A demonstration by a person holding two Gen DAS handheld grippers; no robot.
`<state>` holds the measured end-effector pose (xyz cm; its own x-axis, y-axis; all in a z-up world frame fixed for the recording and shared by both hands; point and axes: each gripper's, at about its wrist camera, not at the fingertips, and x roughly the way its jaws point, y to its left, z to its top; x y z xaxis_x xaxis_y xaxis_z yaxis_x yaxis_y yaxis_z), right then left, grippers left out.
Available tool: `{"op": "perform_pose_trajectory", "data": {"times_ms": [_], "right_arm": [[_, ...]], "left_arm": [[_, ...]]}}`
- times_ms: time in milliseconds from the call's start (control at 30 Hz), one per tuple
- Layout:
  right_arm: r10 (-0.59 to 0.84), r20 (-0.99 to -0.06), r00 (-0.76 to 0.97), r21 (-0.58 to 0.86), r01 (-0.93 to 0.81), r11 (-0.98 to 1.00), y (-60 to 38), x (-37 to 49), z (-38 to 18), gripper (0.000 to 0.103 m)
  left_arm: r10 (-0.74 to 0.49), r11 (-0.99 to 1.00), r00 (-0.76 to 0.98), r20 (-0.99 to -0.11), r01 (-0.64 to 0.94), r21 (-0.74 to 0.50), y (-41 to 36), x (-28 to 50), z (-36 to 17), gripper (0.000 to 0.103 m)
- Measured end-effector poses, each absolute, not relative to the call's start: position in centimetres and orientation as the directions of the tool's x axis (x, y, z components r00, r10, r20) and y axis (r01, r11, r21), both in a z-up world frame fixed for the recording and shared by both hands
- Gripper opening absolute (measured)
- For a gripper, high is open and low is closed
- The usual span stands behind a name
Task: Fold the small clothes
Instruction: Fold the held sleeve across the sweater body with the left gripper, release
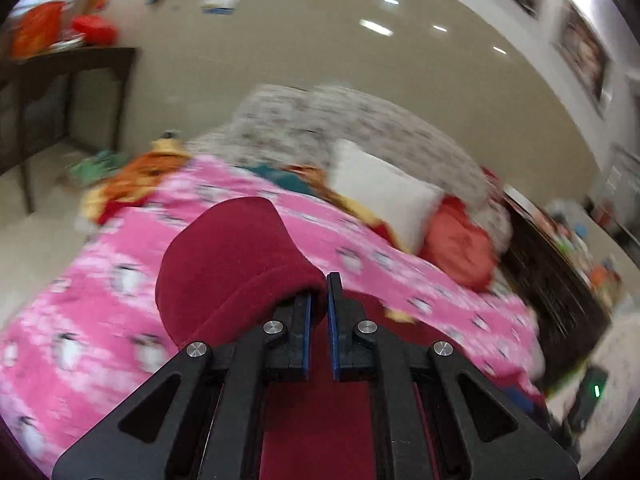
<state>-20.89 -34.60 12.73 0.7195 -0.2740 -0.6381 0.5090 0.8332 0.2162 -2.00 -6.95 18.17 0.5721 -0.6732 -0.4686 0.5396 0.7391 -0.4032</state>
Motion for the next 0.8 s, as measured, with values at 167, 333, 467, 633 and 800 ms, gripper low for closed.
{"op": "perform_pose_trajectory", "data": {"times_ms": [167, 333, 467, 633, 800], "right_arm": [[-0.354, -0.638, 0.684, 0.205, 0.594, 0.778, -38.2, -24.2, 13.2, 0.09], [-0.327, -0.655, 0.681, 0.267, 0.614, 0.743, -40.3, -26.2, 12.6, 0.09], [-0.249, -0.662, 0.707, 0.292, 0.549, 0.783, -39.9, -25.4, 11.7, 0.09], [-0.162, -0.677, 0.718, 0.314, 0.481, 0.819, -38.8, -22.9, 10.2, 0.09], [-0.106, -0.704, 0.702, 0.291, 0.422, 0.859, -36.9, -18.6, 9.3, 0.09]], "left_arm": [[-0.789, 0.565, 0.344, -0.51, 0.732, -0.381, -17.0, -9.1, 14.2, 0.006], [-0.776, 0.382, 0.063, -0.627, 0.839, -0.388, -23.2, -13.0, 7.7, 0.008], [-0.756, 0.371, 0.105, -0.646, 0.882, -0.291, -19.6, -14.6, 9.1, 0.013], [-0.749, 0.483, 0.262, -0.608, 0.845, -0.23, -10.8, -12.3, 10.0, 0.074], [-0.69, 0.596, 0.339, -0.639, 0.767, -0.237, -6.5, -9.1, 8.1, 0.074]]}}
